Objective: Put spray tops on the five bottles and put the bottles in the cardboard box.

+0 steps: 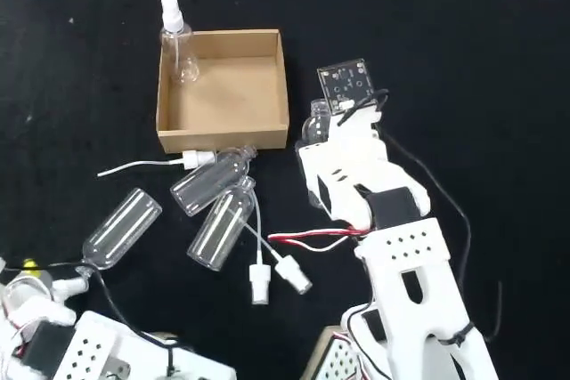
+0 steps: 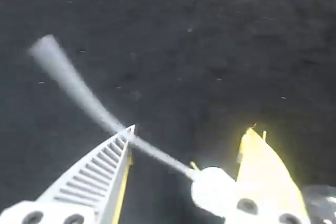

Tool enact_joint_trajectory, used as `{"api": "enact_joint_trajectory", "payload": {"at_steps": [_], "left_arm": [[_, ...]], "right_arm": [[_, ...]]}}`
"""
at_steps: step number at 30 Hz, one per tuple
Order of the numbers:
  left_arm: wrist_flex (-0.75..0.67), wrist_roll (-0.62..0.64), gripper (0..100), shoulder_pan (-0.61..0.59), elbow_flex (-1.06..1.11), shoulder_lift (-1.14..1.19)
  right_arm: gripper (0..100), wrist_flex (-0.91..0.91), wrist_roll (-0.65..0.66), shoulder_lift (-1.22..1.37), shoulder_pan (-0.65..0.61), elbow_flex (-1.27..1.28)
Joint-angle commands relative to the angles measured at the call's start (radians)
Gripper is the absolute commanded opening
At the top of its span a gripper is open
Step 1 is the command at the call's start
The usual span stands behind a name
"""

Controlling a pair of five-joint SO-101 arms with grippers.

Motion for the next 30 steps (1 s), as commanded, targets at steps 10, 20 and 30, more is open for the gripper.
{"api": "enact_joint_trajectory", "payload": {"at_steps": [10,20,30], "left_arm": [[0.005,-0.121,30,-0.131,-0.130,-0.006],[0.196,-0.221,30,-0.122,-0.314,-0.003],[0.201,-0.279,30,-0.068,-0.453,0.256]], "right_arm": [[9.6,-0.026,0.003,-0.036,0.025,-0.005],[9.6,-0.026,0.003,-0.036,0.025,-0.005],[9.6,-0.025,0.029,-0.036,0.025,-0.005]]}}
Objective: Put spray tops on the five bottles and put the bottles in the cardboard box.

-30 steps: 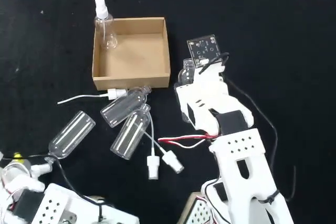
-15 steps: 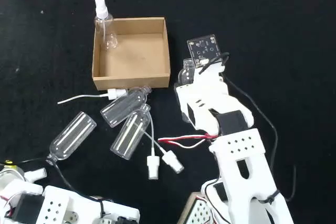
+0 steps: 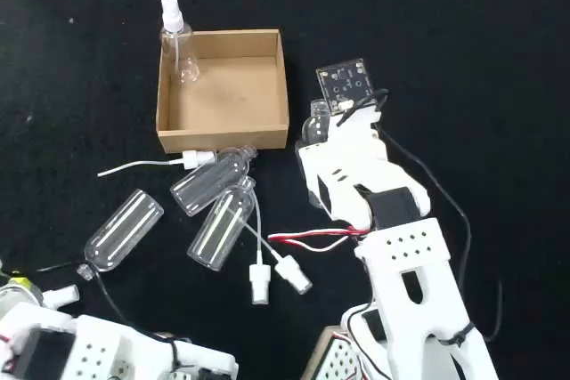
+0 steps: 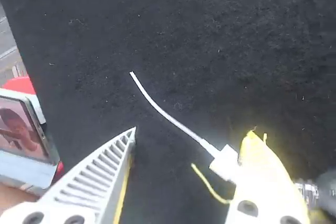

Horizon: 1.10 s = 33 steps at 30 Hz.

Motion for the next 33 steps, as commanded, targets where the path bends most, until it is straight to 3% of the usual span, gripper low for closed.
{"api": "enact_joint_trajectory", "payload": {"at_steps": [1,9,19,33], "left_arm": [[0.006,-0.051,30,0.059,-0.142,0.219],[0.006,-0.204,30,0.071,-0.331,0.548],[0.003,-0.446,30,0.074,-0.415,0.749],[0.008,-0.750,26,0.220,-0.426,0.984]], "right_arm": [[9.6,-0.025,0.015,-0.036,0.025,-0.005],[9.6,-0.025,0.015,-0.036,0.025,-0.005],[9.6,-0.026,0.015,-0.036,0.025,-0.004],[9.6,-0.028,0.017,-0.036,0.025,0.004]]}}
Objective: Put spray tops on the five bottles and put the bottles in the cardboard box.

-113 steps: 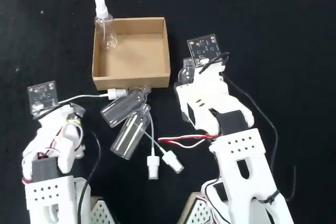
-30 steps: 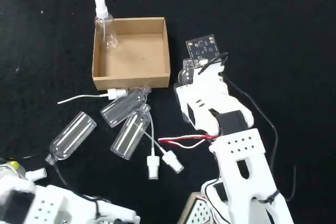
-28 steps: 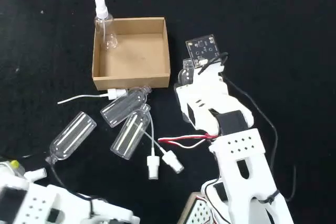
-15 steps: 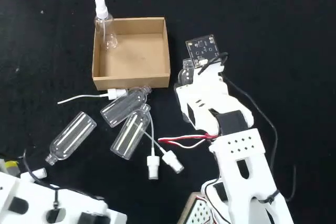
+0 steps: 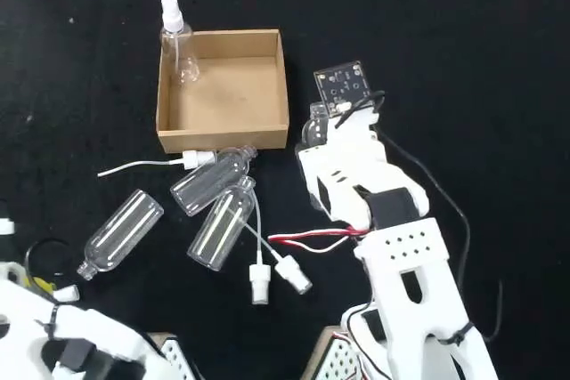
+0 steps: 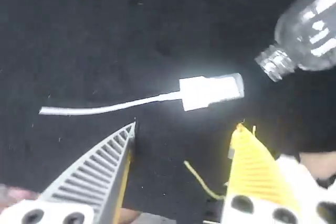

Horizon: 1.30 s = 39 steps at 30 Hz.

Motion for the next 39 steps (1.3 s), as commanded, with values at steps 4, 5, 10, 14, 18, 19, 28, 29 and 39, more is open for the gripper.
{"api": "enact_joint_trajectory", "payload": {"at_steps": [4,5,10,14,18,19,28,29,39], "left_arm": [[0.003,-0.155,26,0.068,-0.058,0.061],[0.002,-0.170,26,0.077,-0.058,0.064],[-0.005,-0.207,26,0.130,-0.058,0.089],[-0.005,-0.209,26,0.174,-0.059,0.155],[0.002,-0.209,26,0.197,-0.111,0.252],[0.003,-0.210,26,0.197,-0.130,0.276],[-0.005,-0.371,26,0.189,-0.188,0.425],[-0.005,-0.393,26,0.189,-0.186,0.431],[-0.029,-0.589,26,0.189,-0.174,0.448]], "right_arm": [[9.6,-0.028,0.008,-0.036,0.025,-0.010],[9.6,-0.028,0.008,-0.036,0.025,-0.010],[9.6,-0.028,0.008,-0.036,0.025,-0.010],[9.6,-0.028,0.008,-0.036,0.025,-0.010],[9.6,-0.028,0.008,-0.036,0.025,-0.010],[9.6,-0.028,0.008,-0.036,0.025,-0.010],[9.6,-0.028,0.008,-0.036,0.025,-0.010],[9.6,-0.028,0.008,-0.036,0.025,-0.010],[9.6,-0.028,0.008,-0.036,0.025,-0.010]]}}
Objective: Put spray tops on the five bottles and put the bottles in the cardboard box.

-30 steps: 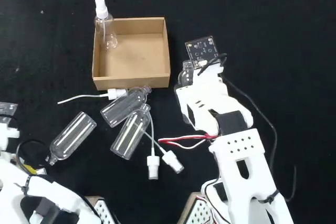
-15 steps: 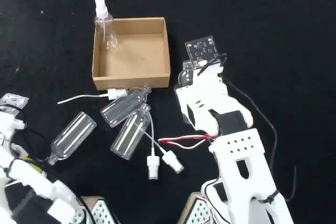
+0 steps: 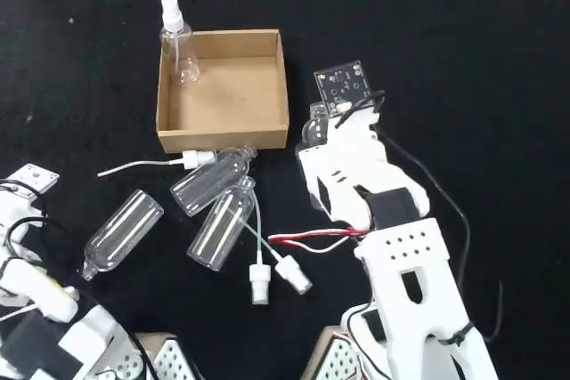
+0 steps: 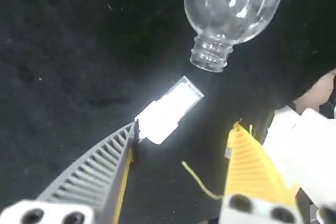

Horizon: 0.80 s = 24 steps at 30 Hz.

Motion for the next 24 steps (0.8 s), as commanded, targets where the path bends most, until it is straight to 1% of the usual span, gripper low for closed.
{"api": "enact_joint_trajectory", "payload": {"at_steps": [1,8,12,16,20,24], "left_arm": [[-0.041,-0.192,26,0.005,-0.024,-0.002],[-0.249,-0.232,26,0.004,0.151,-0.002],[-0.328,-0.232,26,0.004,0.219,-0.002],[-0.371,-0.222,25,0.004,0.252,-0.002],[-0.367,-0.222,17,0.004,0.259,-0.012],[-0.365,-0.221,13,0.001,0.260,-0.012]], "right_arm": [[9.6,-0.028,0.008,-0.036,0.025,-0.010],[9.6,-0.028,0.008,-0.036,0.025,-0.010],[9.6,-0.028,0.008,-0.036,0.025,-0.010],[9.6,-0.028,0.008,-0.036,0.025,-0.010],[9.6,-0.029,0.009,-0.036,0.025,-0.010],[9.6,-0.029,0.009,-0.036,0.025,-0.010]]}}
